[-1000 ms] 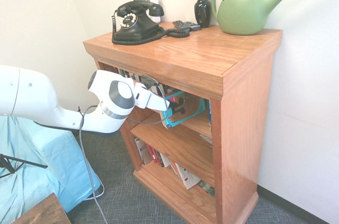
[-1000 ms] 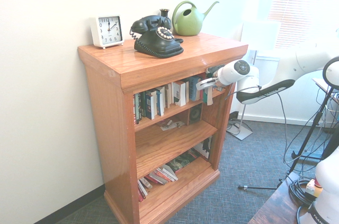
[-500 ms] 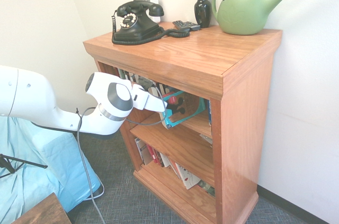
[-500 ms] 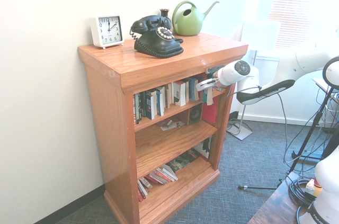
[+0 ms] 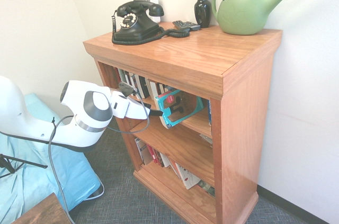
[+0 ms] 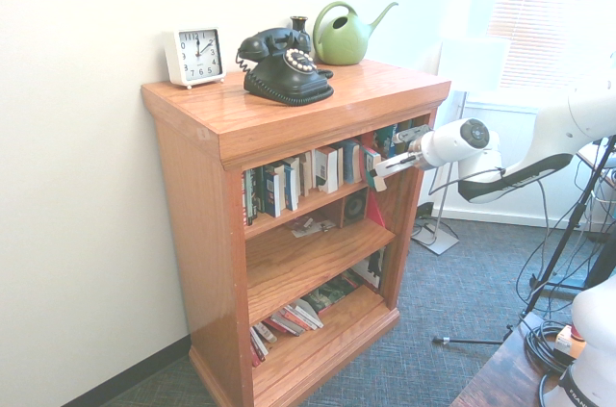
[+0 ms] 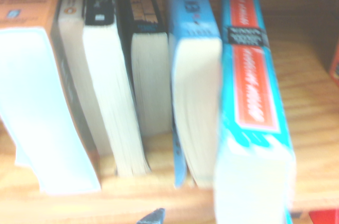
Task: Organize the shelf
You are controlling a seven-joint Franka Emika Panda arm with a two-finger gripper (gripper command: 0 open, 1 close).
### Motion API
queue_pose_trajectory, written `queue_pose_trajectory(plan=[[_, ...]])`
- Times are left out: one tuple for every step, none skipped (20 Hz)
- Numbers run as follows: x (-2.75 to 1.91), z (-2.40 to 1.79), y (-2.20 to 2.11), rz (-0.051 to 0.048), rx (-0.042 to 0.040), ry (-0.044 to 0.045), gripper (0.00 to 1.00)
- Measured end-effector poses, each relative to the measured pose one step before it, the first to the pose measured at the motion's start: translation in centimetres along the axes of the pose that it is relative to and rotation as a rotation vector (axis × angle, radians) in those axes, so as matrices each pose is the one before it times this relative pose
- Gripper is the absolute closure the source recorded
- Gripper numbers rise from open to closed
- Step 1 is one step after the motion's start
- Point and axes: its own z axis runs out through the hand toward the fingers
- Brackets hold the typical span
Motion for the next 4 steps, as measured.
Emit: queue_pose_trajectory(plan=[[-0.027,-0.474,0.401,0.00423,0.00325,0.00019,0.0],[-0.063,-0.475,0.511,0.00444,0.00408,-0.00167,0.0],[-0.106,-0.424,0.529,0.0044,0.00271,-0.00264,0.0],[-0.176,-0.456,0.599,0.00511,0.00383,-0.00466,0.0]])
